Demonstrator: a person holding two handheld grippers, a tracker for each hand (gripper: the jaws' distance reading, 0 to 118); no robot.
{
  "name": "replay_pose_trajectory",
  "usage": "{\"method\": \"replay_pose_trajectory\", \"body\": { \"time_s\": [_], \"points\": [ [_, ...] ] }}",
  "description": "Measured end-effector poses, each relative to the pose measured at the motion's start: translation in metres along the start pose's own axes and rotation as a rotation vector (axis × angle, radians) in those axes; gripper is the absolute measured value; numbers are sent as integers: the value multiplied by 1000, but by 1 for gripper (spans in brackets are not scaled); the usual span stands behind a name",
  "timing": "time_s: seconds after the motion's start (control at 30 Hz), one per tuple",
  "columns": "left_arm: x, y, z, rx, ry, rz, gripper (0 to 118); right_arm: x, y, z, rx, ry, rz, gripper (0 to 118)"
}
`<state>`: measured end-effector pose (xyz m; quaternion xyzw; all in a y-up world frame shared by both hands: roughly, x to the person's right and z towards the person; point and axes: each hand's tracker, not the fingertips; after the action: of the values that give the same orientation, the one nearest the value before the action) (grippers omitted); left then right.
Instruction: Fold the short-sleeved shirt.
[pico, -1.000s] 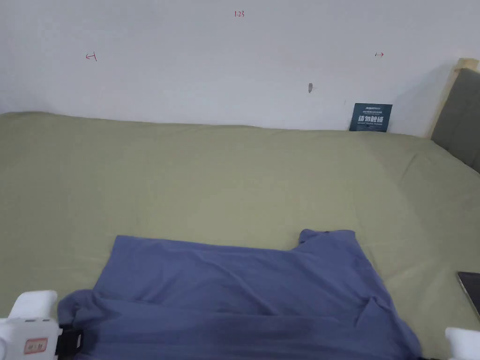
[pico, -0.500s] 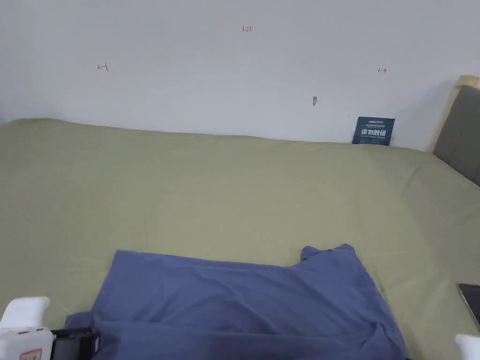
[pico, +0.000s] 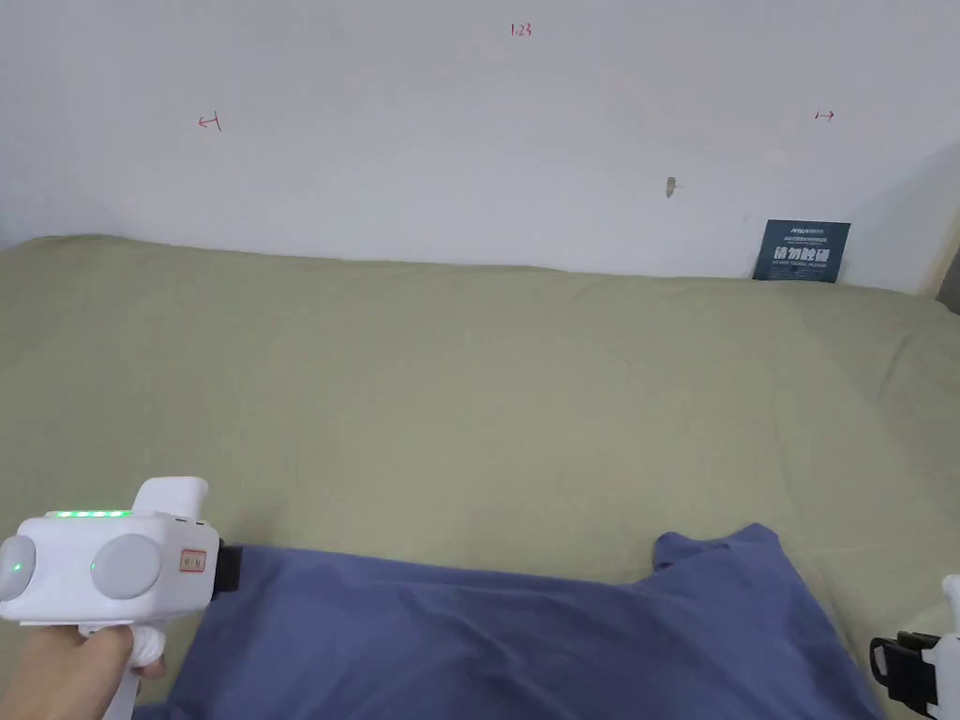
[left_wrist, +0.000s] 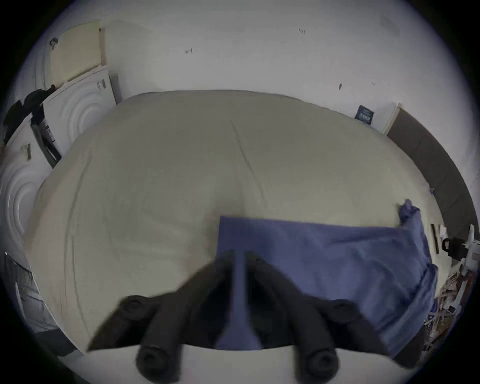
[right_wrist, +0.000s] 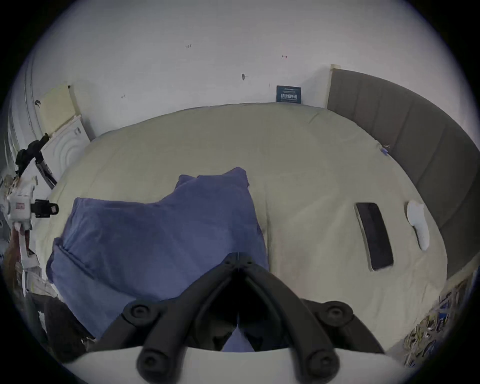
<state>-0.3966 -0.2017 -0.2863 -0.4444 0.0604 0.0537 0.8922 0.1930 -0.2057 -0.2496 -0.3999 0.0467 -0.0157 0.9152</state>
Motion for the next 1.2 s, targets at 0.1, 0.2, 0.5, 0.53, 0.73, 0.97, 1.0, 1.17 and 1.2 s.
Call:
{"method": "replay_pose_trajectory", "body": {
  "time_s": [0.1,0.2,0.5,0.53,0.73,0.97,1.0,1.17,1.2],
  "points": [
    [3,10,-37,-83,53,-15,109,5,8,-21,-18,-5,8,0],
    [8,11,-58,-92,50,-24,116,9,12,-37,-48,-14,25,0],
    [30,-1,-46,-59,-27,-53,4,11,33,-75,-120,-9,41,16],
    [33,0,-47,-66,-11,-55,4,10,36,-80,-128,-18,37,53],
    [23,-1,-52,-87,-19,-38,4,16,32,-137,-276,-65,6,99],
    [17,0,-20,5,-18,-50,4,18,47,-69,-126,-9,-29,0],
    [15,0,-11,12,-39,-43,4,19,48,-56,-115,9,-21,0],
    [0,-11,56,54,-65,-55,4,8,43,13,-9,73,-11,0],
    [-4,-16,69,72,-74,-50,4,6,39,28,0,74,5,0]
  ]
}}
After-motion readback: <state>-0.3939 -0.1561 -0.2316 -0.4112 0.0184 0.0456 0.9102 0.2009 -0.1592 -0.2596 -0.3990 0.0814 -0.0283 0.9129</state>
